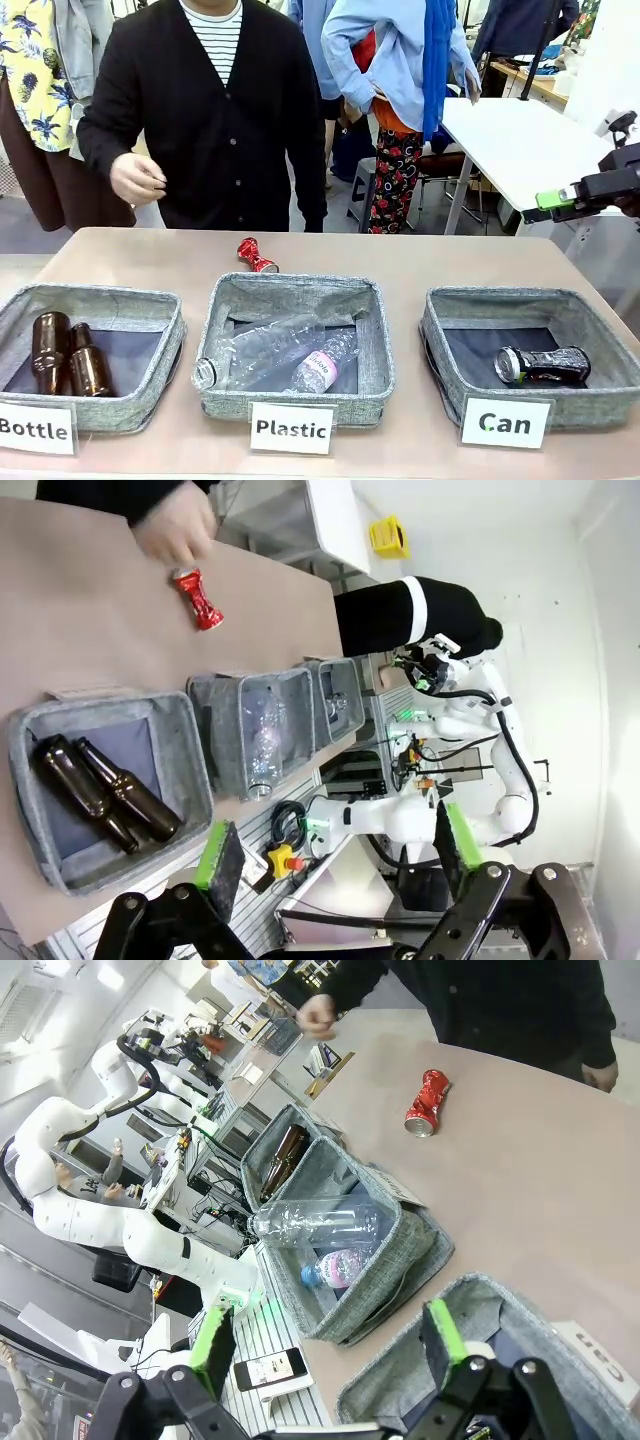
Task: Sort the can waste into the basket.
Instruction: Pick up the can waste from the table and place it in the right Fabric basket.
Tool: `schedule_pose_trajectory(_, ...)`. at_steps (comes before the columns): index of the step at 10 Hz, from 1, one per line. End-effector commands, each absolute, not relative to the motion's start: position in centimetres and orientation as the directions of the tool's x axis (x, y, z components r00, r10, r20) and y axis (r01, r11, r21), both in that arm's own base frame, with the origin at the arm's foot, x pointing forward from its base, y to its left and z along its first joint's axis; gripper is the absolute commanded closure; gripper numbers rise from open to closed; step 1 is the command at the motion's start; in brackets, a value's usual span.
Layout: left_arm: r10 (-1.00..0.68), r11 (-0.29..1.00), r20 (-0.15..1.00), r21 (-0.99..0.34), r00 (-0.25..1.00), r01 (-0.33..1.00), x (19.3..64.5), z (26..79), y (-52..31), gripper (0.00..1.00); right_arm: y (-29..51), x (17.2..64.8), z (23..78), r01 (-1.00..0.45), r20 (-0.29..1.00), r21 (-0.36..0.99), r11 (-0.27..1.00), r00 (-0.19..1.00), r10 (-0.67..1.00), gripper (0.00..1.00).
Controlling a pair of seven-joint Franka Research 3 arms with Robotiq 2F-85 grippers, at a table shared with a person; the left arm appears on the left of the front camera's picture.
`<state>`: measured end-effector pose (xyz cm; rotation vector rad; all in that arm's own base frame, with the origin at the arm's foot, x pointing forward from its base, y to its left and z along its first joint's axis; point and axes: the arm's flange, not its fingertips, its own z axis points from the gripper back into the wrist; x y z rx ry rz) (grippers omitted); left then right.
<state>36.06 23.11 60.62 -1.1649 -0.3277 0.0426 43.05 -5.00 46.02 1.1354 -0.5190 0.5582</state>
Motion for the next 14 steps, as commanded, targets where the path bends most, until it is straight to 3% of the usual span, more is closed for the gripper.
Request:
schedule_pose_trajectory(1,0.158,0.425,0.211,-0.896,0.965,0.127,36.3,60.6,23.3,0.00,-5.1,43.0,46.1,-0.666,0.654,0.678,0.311,0.740,0.159,0.00)
schedule_pose_trajectory(4,0.069,0.603,0.108,-0.796,0.992,0.044,40.5,61.2,14.6,0.00,-5.1,43.0,46.1,-0.666,0.654,0.678,0.311,0.740,0.159,0.00)
schedule_pose_trajectory(7,-0.058,0.816,0.080,-0.571,0.995,0.094,46.7,59.0,0.3,0.00,-5.1,43.0,46.1,-0.666,0.654,0.678,0.311,0.740,0.159,0.00)
schedule_pose_trajectory(11,-0.184,0.913,0.074,-0.357,0.980,0.198,53.7,53.2,-17.0,0.00,-5.1,43.0,46.1,-0.666,0.654,0.678,0.311,0.740,0.159,0.00)
schedule_pose_trajectory(14,-0.208,0.942,0.047,-0.259,0.977,0.213,57.2,47.9,-24.9,0.00,-5.1,43.0,46.1,-0.666,0.654,0.678,0.311,0.740,0.159,0.00)
